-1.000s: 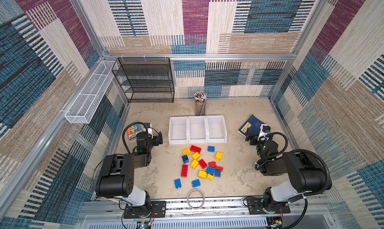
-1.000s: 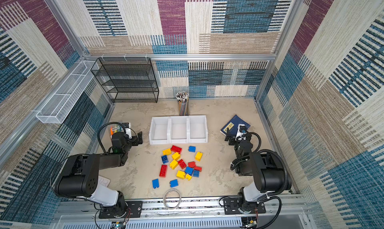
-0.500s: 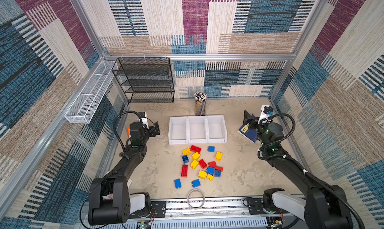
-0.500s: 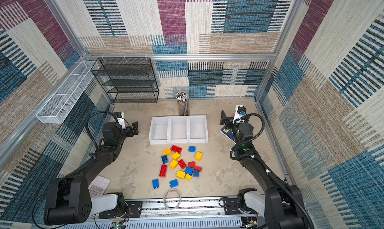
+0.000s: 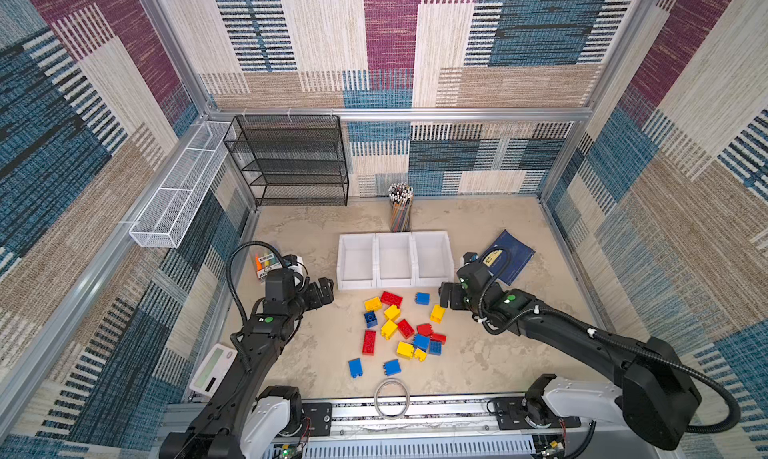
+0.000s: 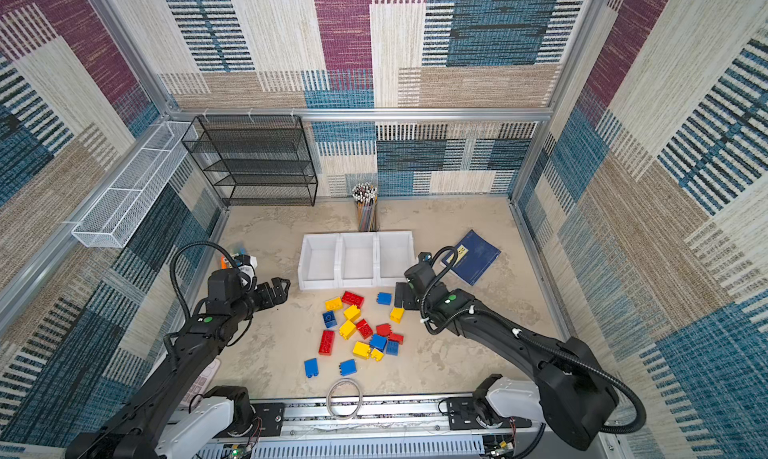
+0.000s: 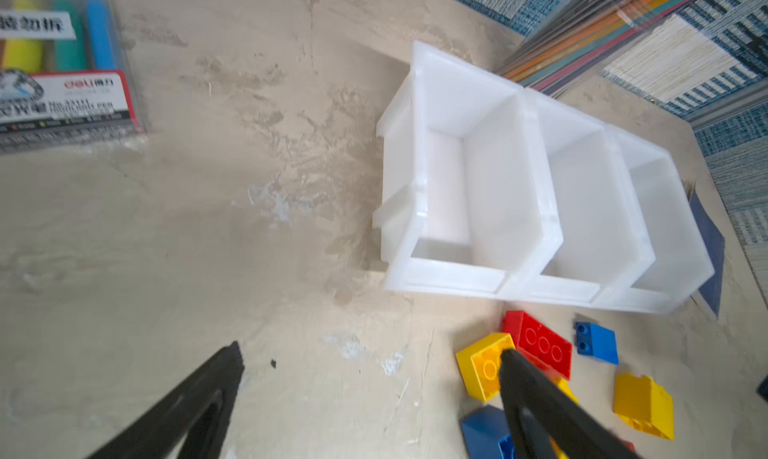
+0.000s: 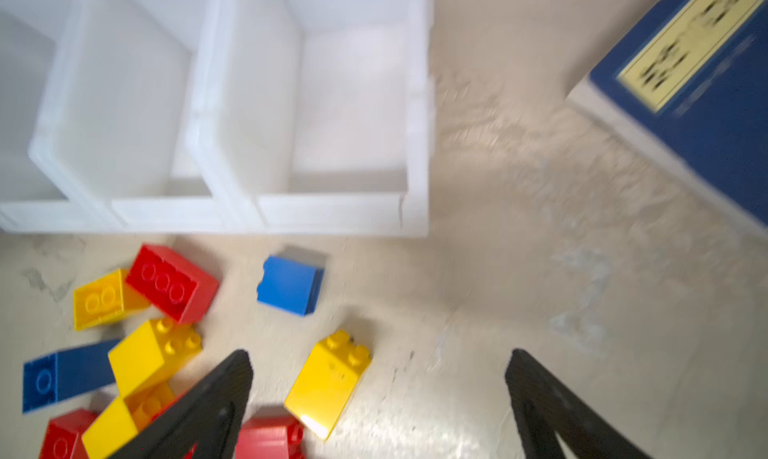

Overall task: Sort the legos into containers by color
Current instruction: 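Reach the right gripper to the yellow brick while the left gripper approaches the pile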

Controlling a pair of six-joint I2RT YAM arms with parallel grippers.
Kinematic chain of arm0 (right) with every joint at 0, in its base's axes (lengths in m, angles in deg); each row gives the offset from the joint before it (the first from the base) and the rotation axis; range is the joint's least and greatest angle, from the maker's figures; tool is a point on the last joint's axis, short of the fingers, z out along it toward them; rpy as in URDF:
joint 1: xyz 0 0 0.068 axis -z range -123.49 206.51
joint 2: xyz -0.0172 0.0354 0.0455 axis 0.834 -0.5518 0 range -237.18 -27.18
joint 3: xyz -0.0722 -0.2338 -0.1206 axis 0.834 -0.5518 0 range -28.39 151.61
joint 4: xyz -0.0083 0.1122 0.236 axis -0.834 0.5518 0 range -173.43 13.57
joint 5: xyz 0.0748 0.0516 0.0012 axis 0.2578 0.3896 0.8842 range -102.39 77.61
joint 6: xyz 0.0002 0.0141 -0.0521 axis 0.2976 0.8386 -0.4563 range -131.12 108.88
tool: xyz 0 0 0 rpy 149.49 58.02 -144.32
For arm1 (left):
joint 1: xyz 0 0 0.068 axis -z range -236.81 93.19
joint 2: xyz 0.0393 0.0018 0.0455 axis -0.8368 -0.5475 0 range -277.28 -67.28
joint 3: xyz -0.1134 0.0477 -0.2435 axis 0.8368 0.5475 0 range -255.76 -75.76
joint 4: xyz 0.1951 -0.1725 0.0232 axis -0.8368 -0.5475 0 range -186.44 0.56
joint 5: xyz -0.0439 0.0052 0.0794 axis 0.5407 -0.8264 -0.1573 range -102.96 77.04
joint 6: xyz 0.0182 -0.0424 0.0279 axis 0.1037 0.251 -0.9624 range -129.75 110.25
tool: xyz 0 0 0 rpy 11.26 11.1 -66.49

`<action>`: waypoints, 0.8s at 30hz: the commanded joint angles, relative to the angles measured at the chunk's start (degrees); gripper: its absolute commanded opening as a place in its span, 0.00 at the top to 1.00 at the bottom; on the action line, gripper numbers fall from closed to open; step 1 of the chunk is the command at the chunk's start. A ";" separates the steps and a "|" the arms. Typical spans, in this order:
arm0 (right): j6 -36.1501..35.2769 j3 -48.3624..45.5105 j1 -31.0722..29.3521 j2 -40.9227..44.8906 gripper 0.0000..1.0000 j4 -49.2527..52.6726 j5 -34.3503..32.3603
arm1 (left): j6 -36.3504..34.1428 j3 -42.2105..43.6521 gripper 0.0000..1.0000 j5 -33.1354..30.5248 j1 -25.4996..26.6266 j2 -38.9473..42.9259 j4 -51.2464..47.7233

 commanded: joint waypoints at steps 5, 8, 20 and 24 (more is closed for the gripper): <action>10.95 3.27 -5.01 -8.56 0.07 4.36 -1.16 | 3.18 1.17 0.03 1.47 3.93 0.35 -1.20; 11.23 4.99 -5.19 -10.75 0.09 3.97 -1.46 | 3.29 1.17 0.03 1.04 4.73 -0.33 -1.27; 12.54 6.34 -5.72 -15.69 0.28 5.60 -2.53 | 3.27 1.39 0.03 0.75 5.53 -0.16 -0.98; 11.93 6.14 -5.80 -15.68 0.45 5.46 -3.20 | 3.67 1.48 0.03 0.63 5.79 -0.36 -0.89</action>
